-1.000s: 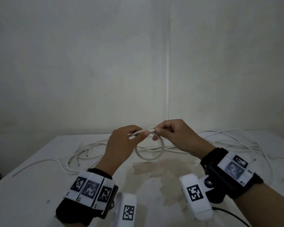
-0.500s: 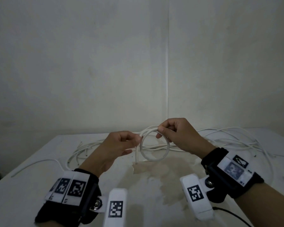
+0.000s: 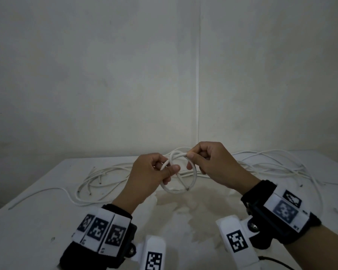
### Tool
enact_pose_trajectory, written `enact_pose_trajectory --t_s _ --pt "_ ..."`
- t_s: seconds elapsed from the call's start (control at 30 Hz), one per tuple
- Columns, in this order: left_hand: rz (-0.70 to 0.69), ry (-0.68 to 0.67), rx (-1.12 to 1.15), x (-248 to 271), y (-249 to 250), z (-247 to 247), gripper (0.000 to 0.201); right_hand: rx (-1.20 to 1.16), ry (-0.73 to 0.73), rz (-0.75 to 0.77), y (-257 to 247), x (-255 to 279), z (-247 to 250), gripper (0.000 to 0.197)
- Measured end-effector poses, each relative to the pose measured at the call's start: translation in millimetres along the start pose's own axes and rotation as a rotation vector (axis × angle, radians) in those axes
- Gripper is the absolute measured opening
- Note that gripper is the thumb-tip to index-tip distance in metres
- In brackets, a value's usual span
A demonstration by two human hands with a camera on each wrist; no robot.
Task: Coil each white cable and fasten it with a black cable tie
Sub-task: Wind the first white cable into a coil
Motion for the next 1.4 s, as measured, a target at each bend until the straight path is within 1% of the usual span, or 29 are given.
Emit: enact_pose_trajectory --t_s 0.1,0.17,0.37,0.4,0.43,0.47,0.5,0.57,0.6,0.63,0.7,0.77,0.87,0.97,1.03,1.1,1.13,1.2,1.27,1.33,1.4 --pt "-0.075 0.126 -0.132 0 0 2 0.015 -0.026 -0.003 -0.016 0 1 -3 0.019" --pt "-0.159 0.210 -0.233 1 2 5 0.016 -0.015 -0.010 -0.027 1 2 -7 0.020" --pt "-0.399 0.272 -0.654 4 7 3 0.020 -0.070 -0.018 -0.055 5 5 -8 0.022" --pt "-0.434 0.268 -0.665 4 9 3 0.017 -0.091 -0.018 -0.061 5 5 -7 0.022" --pt "-0.443 0.252 -0.617 3 8 4 0.013 -0.111 -0.018 -0.063 6 6 -6 0.022" --pt "-0.417 0.217 -0.518 1 7 5 0.012 -0.125 -0.015 -0.066 7 6 -5 0.022" --pt "-0.362 0.153 -0.389 -1 5 5 0.011 -0.132 -0.011 -0.068 7 6 -4 0.022" --pt "-0.215 0.000 -0.133 -1 1 0 0.015 -0.141 -0.003 -0.070 8 6 0 0.021" --pt "-0.165 -0.049 -0.044 1 1 -3 0.016 -0.143 0.002 -0.068 9 6 1 0.020" --pt "-0.139 -0.081 -0.009 3 2 -6 0.016 -0.141 0.006 -0.068 9 6 2 0.020" --pt "-0.134 -0.121 -0.072 8 4 -12 0.015 -0.128 0.006 -0.075 12 6 3 0.020" --pt "-0.139 -0.136 -0.157 10 3 -13 0.020 -0.118 0.006 -0.080 14 8 3 0.018" --pt "-0.194 -0.175 -0.296 14 6 -15 0.029 -0.080 0.025 -0.060 13 10 6 0.017" --pt "-0.230 -0.182 -0.334 14 6 -10 0.036 -0.008 0.023 -0.024 12 9 5 0.017" --pt "-0.227 -0.197 -0.315 14 5 -8 0.039 0.005 0.027 -0.008 12 9 5 0.016" --pt "-0.170 -0.232 -0.211 15 5 -8 0.042 -0.014 0.033 -0.009 14 8 7 0.015" --pt "-0.117 -0.263 -0.166 15 3 -8 0.043 -0.022 0.033 -0.014 15 7 7 0.015" --pt "-0.002 -0.369 -0.102 15 0 -10 0.042 -0.026 0.036 -0.021 19 7 6 0.015" --pt "0.046 -0.461 -0.052 16 -2 -12 0.039 -0.024 0.044 -0.019 22 6 6 0.016" --pt "0.054 -0.480 -0.026 14 -3 -12 0.035 -0.020 0.049 -0.008 23 4 6 0.016" --pt "0.073 -0.452 0.032 13 -4 -12 0.034 -0.025 0.057 0.006 23 2 6 0.016"
Point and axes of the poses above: each hand's wrist, its own x-axis away from the middle knuckle, its own z-axis out of the back of the hand, y = z × x, the point moved 5 cm from there along -x, towards the middle knuckle, and after that the axes turned 2 degrees about -y, right-handed, at the moved point
